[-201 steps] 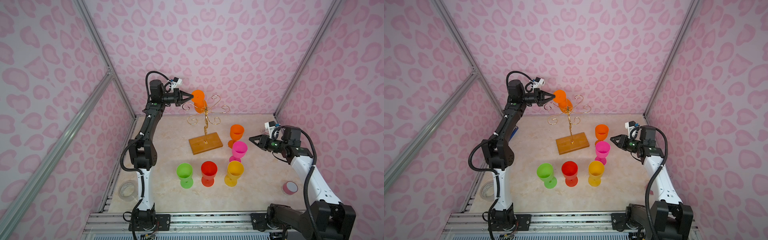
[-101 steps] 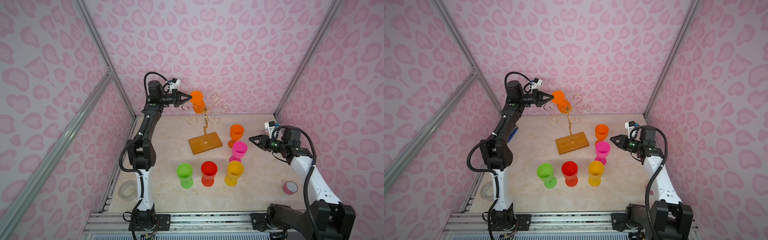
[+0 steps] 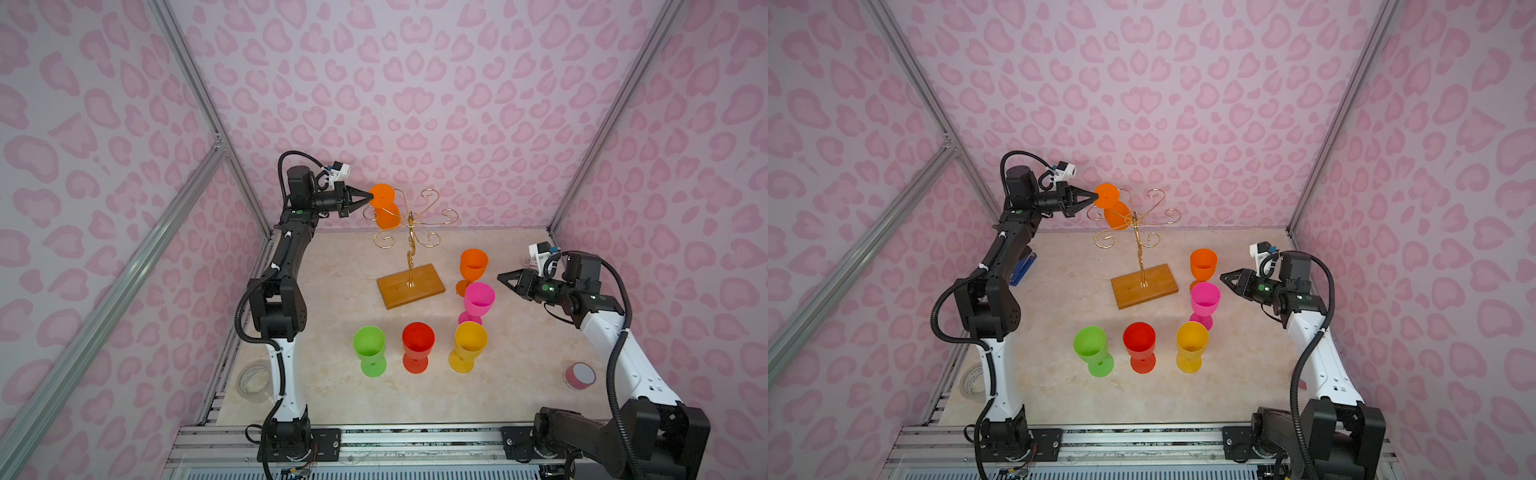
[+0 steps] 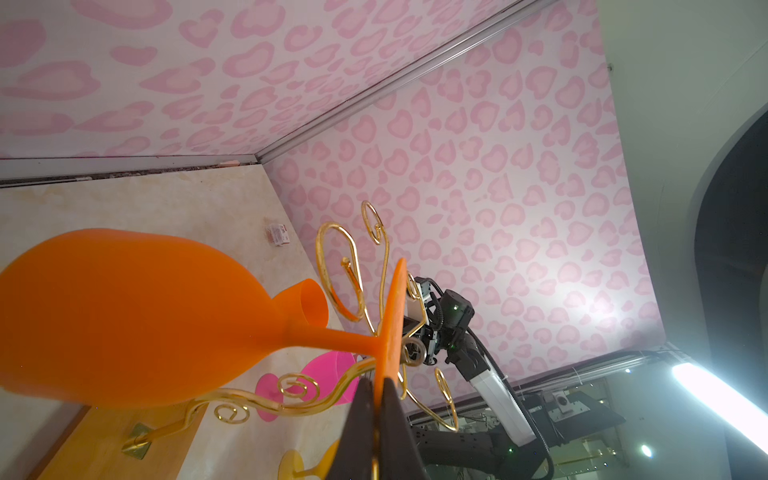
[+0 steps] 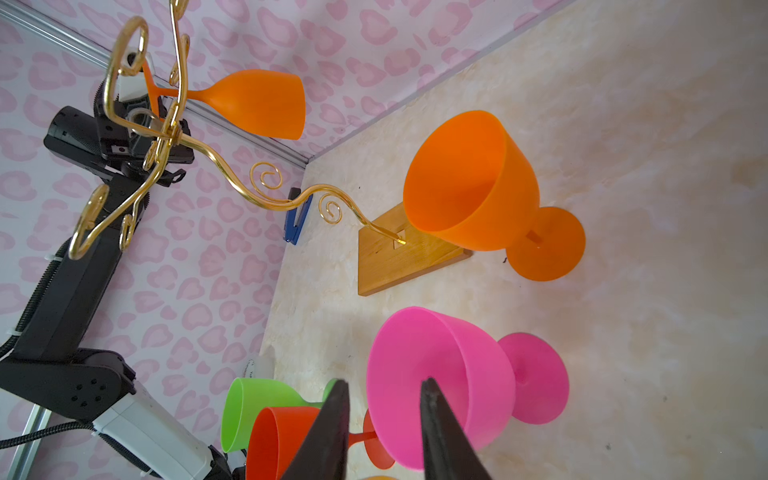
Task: Take the wine glass off the wine glass rack
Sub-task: 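Pull the held orange glass back away from the rack with the left gripper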
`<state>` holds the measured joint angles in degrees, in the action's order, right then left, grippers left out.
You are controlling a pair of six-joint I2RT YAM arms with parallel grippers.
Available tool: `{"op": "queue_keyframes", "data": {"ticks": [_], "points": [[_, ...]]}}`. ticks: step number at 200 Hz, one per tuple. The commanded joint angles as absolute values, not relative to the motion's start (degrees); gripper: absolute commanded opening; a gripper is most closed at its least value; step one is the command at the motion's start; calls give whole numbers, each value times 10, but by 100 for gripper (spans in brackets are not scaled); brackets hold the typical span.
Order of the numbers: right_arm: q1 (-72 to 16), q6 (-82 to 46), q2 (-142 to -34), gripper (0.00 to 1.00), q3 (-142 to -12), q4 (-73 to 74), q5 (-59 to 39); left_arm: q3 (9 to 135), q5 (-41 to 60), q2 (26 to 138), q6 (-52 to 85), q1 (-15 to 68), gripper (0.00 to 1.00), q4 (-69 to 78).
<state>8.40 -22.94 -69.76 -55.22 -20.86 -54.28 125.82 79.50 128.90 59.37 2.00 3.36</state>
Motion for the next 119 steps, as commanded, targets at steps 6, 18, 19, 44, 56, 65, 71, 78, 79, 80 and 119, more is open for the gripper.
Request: {"op": "queue_keyframes", "data": {"ticks": [6,18,19,44,56,65,71,78,79,80,119], "points": [[84,-230,-700,30,-551,-195,-551,1244,798,1232,574,15,2,51],[84,-229,-699,30,-550,-195,-550,1240,797,1227,573,10,2,51],[84,-229,-699,30,-550,-195,-551,1240,797,1226,573,9,2,51],[84,-229,-699,30,-548,-195,-550,1236,797,1217,573,-4,2,51],[84,-230,-699,30,-547,-193,-549,1234,796,1212,574,-10,2,52],[84,-230,-698,30,-546,-192,-551,1233,796,1208,575,-16,2,52],[84,-231,-699,30,-545,-191,-551,1231,796,1206,575,-19,2,53],[84,-231,-699,30,-545,-191,-551,1231,796,1204,576,-22,2,53],[84,-231,-698,30,-546,-191,-551,1231,796,1204,575,-23,2,53],[84,-232,-698,30,-546,-191,-551,1231,796,1204,575,-24,2,53],[84,-230,-696,30,-546,-193,-551,1208,794,1180,574,-59,2,58]]}}
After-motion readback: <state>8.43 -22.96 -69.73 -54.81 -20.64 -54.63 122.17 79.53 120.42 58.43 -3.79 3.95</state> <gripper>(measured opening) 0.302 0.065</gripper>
